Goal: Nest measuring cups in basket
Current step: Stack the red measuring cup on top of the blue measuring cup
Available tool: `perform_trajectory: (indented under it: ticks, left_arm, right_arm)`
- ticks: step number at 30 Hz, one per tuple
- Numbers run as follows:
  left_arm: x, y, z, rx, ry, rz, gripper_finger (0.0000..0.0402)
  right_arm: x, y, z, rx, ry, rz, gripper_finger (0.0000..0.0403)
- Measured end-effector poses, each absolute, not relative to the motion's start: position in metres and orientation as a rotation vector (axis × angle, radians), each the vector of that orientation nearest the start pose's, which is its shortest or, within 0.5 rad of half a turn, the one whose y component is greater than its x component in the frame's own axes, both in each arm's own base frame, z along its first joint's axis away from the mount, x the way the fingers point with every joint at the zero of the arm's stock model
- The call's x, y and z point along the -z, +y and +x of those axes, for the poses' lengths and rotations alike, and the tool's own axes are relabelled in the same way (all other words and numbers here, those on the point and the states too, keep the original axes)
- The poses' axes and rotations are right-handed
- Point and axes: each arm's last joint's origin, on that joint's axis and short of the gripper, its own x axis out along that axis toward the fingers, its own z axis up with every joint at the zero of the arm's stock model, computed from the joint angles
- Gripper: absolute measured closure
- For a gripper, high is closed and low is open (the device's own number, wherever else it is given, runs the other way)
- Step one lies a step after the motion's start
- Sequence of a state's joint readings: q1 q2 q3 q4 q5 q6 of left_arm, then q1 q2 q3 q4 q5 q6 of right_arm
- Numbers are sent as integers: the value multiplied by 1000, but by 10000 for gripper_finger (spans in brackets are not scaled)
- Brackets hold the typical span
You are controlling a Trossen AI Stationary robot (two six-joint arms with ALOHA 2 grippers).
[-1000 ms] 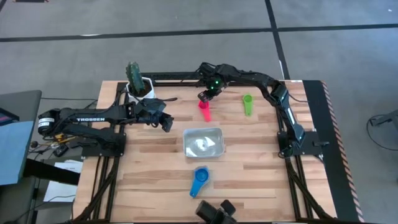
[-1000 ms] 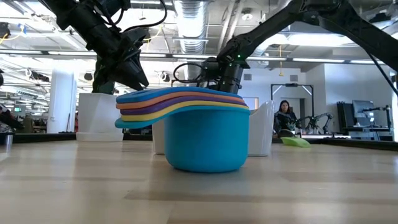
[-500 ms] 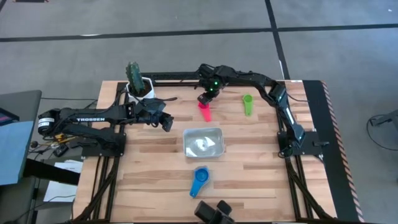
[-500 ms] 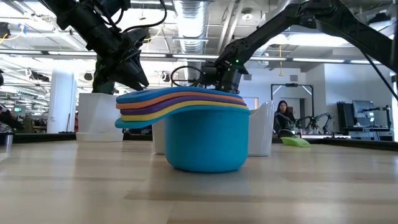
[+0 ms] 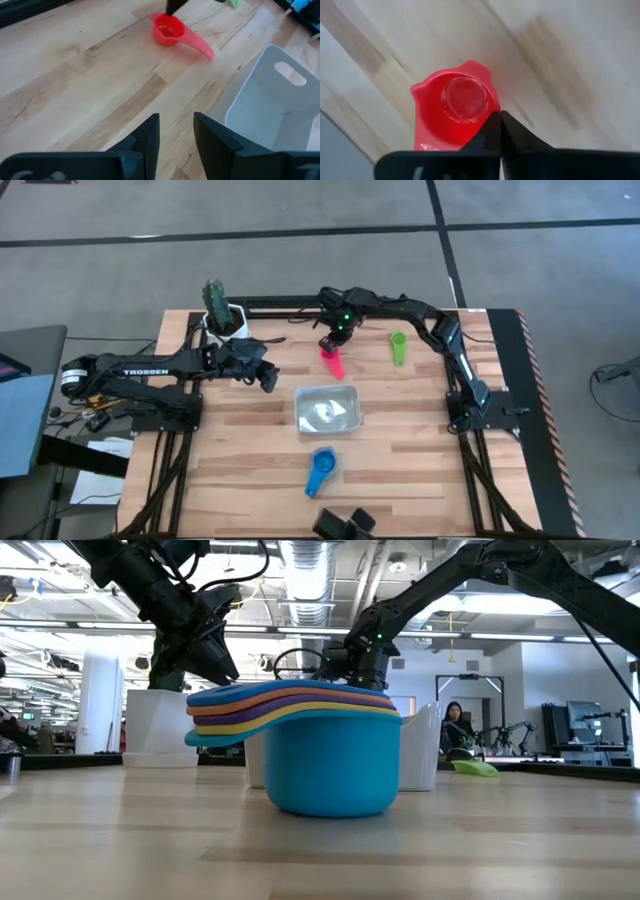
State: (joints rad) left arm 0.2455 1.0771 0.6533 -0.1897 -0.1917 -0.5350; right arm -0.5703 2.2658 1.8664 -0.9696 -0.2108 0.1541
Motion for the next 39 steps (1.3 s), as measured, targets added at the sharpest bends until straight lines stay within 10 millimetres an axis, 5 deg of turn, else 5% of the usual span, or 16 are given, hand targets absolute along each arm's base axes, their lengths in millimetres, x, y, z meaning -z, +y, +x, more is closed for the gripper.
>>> perform_trajectory:
  ticks: [11, 19, 27, 33, 39]
  left_arm:
    - [-234, 60, 213, -591, 494, -509, 295]
    - [-233, 60, 212, -596, 517, -468, 295]
    - [-232, 61, 211, -603, 533, -448, 295]
    - [-232, 62, 211, -608, 533, -446, 295]
    - [-232, 62, 211, -585, 536, -459, 295]
  right_arm:
    - [-183, -212, 379, 384, 1450, 706, 388]
    - [-194, -211, 379, 452, 1414, 639, 292]
    - [-174, -208, 385, 433, 1413, 613, 227]
    - [-163, -206, 382, 435, 1431, 622, 266]
    - [-156, -204, 377, 481, 1460, 683, 365]
